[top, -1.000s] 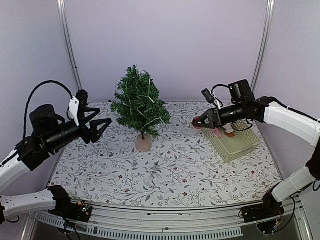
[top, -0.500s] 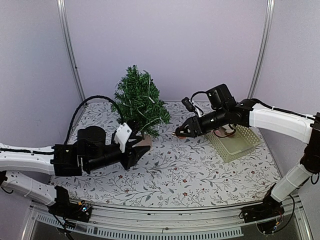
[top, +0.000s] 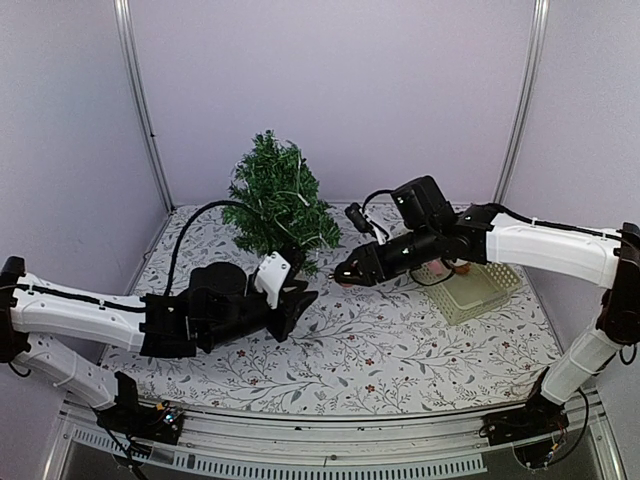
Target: Decorate the small christmas tree
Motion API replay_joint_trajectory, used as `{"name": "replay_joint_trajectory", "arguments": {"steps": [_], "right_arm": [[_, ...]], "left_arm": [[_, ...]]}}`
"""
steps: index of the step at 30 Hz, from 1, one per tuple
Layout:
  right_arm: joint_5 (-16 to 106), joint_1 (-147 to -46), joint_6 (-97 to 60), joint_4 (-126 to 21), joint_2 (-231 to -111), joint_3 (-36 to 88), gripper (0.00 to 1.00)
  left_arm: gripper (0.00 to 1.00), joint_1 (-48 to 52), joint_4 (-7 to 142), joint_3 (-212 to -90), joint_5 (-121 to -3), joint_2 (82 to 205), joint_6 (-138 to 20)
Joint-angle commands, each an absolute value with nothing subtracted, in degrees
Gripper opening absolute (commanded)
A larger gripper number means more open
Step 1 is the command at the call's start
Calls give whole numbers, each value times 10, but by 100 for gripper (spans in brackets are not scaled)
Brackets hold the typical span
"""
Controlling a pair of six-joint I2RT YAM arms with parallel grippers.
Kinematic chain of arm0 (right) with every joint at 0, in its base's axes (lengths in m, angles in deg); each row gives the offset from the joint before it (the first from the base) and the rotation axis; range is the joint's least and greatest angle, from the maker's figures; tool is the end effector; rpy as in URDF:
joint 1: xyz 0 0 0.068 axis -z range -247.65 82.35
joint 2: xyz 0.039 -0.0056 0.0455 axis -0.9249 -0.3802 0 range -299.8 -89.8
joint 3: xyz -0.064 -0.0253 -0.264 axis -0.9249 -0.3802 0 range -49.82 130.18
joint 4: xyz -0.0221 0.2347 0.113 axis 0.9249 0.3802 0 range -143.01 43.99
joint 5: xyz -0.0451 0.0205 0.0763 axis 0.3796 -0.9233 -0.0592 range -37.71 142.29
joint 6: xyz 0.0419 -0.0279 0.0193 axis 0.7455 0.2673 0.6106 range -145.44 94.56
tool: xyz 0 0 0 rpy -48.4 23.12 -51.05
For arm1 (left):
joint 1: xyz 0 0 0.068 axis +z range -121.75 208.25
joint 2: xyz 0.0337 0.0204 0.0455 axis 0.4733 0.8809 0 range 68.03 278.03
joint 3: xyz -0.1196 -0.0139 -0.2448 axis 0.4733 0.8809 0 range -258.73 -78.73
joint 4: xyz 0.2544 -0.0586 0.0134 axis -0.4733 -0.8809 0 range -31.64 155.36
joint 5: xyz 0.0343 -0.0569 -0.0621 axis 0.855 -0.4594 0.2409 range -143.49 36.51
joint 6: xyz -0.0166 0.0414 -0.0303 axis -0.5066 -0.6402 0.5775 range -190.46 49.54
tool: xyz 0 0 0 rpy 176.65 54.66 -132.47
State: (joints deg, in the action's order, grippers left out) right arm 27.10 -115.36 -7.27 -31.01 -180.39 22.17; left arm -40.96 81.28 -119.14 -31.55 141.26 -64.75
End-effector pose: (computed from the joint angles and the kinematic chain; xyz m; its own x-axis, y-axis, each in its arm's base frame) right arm 0.2275 0.2726 0.2871 -0.6927 -0.3420 -0.6350 -0.7060 0.5016 0.5000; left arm 0.1135 -0.2614 0.2527 -0.1764 0.2044 -0.9629 0.7264 0.6871 0.0128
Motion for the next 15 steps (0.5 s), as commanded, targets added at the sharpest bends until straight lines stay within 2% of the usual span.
{"name": "replay_joint_trajectory", "arguments": {"steps": [1,8,15], "right_arm": [[309,-1170,-67,-316,-1820,248,38],[318,-1177,-72,-314,-1821,248,39],[322,-1180,-79,-311,-1822,251,38]], "left_arm": [[28,-408,832,-1221,-305,1439,-624],[30,-398,837,-1250,-300,1479,-613],[27,-386,838,-1257,-304,1497,-592]]}}
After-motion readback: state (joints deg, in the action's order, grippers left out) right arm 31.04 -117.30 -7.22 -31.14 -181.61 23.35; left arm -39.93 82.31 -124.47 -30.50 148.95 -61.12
